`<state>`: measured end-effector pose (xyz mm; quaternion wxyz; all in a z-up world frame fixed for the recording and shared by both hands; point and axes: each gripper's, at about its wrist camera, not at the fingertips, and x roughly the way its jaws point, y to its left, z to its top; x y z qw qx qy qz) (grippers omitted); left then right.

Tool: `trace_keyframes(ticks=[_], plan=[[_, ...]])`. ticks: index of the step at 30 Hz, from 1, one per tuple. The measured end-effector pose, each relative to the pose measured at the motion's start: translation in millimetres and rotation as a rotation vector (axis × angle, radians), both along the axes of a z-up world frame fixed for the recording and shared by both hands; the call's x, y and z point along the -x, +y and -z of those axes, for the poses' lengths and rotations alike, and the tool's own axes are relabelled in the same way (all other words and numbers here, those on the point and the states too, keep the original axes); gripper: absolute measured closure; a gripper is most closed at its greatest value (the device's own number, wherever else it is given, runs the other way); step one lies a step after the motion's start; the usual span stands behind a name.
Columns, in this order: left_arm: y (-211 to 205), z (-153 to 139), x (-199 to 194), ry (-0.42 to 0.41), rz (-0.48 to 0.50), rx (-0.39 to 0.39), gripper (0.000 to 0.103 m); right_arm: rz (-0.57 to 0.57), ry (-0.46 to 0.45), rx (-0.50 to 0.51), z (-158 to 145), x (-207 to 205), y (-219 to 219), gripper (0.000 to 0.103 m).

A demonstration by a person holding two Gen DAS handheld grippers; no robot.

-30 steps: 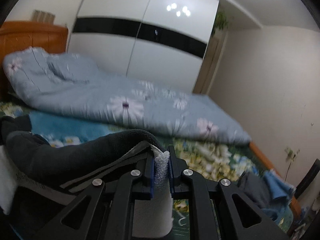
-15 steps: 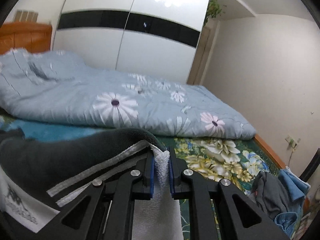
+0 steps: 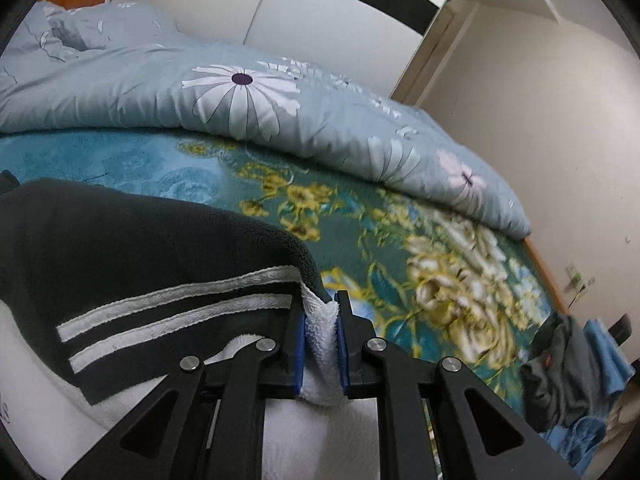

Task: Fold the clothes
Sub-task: 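Lower the jacket onto the bed with both tools, laying it flat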

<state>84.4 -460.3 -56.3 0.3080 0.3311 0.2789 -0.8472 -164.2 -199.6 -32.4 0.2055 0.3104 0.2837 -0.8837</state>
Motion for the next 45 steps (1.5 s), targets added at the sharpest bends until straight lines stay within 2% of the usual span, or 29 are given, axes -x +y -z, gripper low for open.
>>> trace_keyframes(ticks=[3,5,6,9,11,13,15,20,22,25,27,29,31,33,36,39,42,45], plan=[[7,-13,-11,0.031,0.022,-0.01,0.045,-0.018,-0.026,0.028,-6,-5,8,0.071],[13,-23,-24,0.065,0.048,-0.04,0.04,-0.038,-0.061,0.085,-16,-12,17,0.047],[16,-27,-31,0.08,0.06,-0.053,0.037,-0.052,-0.077,0.123,-22,-17,24,0.043],[23,-41,-59,0.098,0.072,-0.062,0.032,-0.102,-0.102,0.251,-38,-43,50,0.041],[27,-46,-81,0.076,0.051,-0.043,0.027,-0.13,-0.107,0.344,-47,-65,72,0.037],[29,-43,-103,0.016,0.009,-0.012,0.026,-0.131,-0.092,0.437,-48,-88,97,0.028],[31,-37,-121,-0.065,-0.034,0.017,0.026,-0.103,-0.082,0.503,-43,-104,118,0.027],[36,-7,-134,-0.258,-0.043,-0.012,0.026,-0.039,-0.108,0.578,-20,-109,127,0.027],[40,5,-134,-0.3,-0.036,-0.027,0.026,-0.037,-0.115,0.585,-12,-111,126,0.027],[45,24,-135,-0.317,-0.035,-0.059,0.026,-0.087,-0.124,0.568,-7,-115,123,0.027],[48,26,-137,-0.303,-0.045,-0.053,0.027,-0.106,-0.095,0.573,-10,-118,126,0.027],[53,27,-137,-0.297,-0.034,-0.041,0.032,-0.117,-0.065,0.579,-12,-124,128,0.027],[59,26,-134,-0.287,-0.008,-0.036,0.048,-0.128,-0.049,0.576,-12,-128,128,0.027],[66,24,-131,-0.271,0.017,-0.037,0.074,-0.134,-0.045,0.566,-12,-130,127,0.027],[77,17,-127,-0.283,0.028,0.01,0.083,-0.13,-0.047,0.565,-11,-131,128,0.027],[77,6,-129,-0.269,0.017,0.045,0.088,-0.125,-0.061,0.572,-9,-130,131,0.027],[60,-22,-140,-0.233,-0.073,0.122,0.092,-0.105,-0.07,0.598,-9,-127,136,0.027],[35,-49,-137,-0.276,-0.168,0.247,0.093,-0.066,-0.089,0.625,-8,-120,143,0.027]])
